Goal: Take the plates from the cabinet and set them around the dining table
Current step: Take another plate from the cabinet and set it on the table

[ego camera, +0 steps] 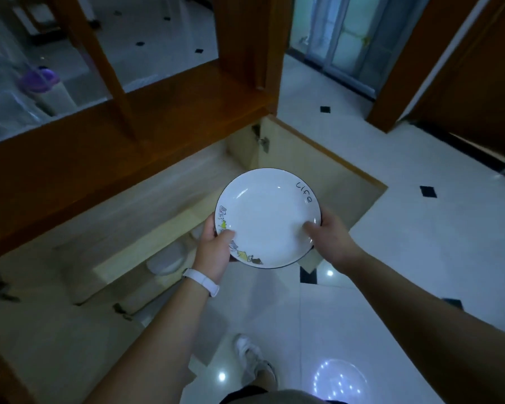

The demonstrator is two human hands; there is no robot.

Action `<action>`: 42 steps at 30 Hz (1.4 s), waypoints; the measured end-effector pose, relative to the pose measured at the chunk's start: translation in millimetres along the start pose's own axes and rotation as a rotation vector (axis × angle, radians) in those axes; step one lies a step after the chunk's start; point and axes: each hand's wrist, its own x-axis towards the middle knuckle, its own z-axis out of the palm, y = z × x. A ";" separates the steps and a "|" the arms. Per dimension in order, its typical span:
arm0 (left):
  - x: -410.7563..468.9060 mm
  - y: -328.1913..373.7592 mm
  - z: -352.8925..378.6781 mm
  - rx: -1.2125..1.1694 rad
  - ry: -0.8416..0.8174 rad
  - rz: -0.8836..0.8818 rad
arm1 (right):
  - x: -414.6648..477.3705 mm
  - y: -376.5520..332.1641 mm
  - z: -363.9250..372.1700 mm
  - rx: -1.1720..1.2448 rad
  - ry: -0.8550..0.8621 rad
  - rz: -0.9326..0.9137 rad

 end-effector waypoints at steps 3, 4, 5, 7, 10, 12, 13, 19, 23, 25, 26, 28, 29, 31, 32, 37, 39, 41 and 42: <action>-29.6 -10.4 37.3 0.016 -0.093 0.026 | -44.7 12.2 -41.4 0.053 0.095 -0.016; -39.2 -14.5 48.0 0.019 -0.116 0.035 | -59.1 14.5 -53.1 0.063 0.122 -0.015; -51.9 -19.2 60.9 0.022 -0.147 0.037 | -76.5 18.2 -67.8 0.065 0.159 -0.008; -82.4 -30.8 90.4 0.040 -0.224 0.026 | -117.3 28.1 -101.2 0.073 0.239 0.004; -125.1 -52.5 134.5 0.076 -0.348 0.004 | -179.4 50.3 -147.3 0.084 0.360 0.029; -152.2 -66.2 165.1 0.114 -0.443 -0.011 | -220.9 69.4 -174.6 0.108 0.447 0.060; -165.7 -73.2 180.3 0.136 -0.488 -0.019 | -241.5 79.0 -187.2 0.122 0.493 0.077; -243.7 -110.5 262.2 0.258 -0.746 -0.047 | -353.0 122.9 -244.9 0.210 0.752 0.139; -286.4 -130.1 310.1 0.351 -0.916 -0.052 | -413.1 142.1 -270.4 0.276 0.924 0.176; -301.7 -139.2 331.6 0.381 -0.998 -0.045 | -435.6 149.8 -280.1 0.293 1.002 0.191; -308.8 -143.6 342.3 0.395 -1.034 -0.046 | -445.3 153.2 -284.6 0.305 1.038 0.196; -320.8 -152.1 362.7 0.421 -1.089 -0.057 | -459.4 159.7 -293.6 0.333 1.093 0.201; -326.6 -156.0 372.9 0.426 -1.113 -0.071 | -464.4 162.6 -298.5 0.343 1.117 0.203; -334.4 -162.8 392.8 0.439 -1.156 -0.095 | -469.3 169.7 -309.7 0.370 1.165 0.216; -335.3 -166.9 403.4 0.451 -1.176 -0.097 | -469.4 173.4 -316.2 0.386 1.191 0.223; -314.9 -183.0 468.3 0.512 -1.259 -0.123 | -445.2 184.2 -354.9 0.415 1.293 0.253; -301.8 -185.4 497.8 0.534 -1.275 -0.139 | -427.9 188.5 -374.1 0.430 1.317 0.280; -286.2 -186.7 528.5 0.541 -1.302 -0.146 | -409.2 191.1 -395.1 0.445 1.346 0.305; -278.6 -186.9 543.7 0.546 -1.316 -0.143 | -400.0 191.1 -405.2 0.443 1.360 0.313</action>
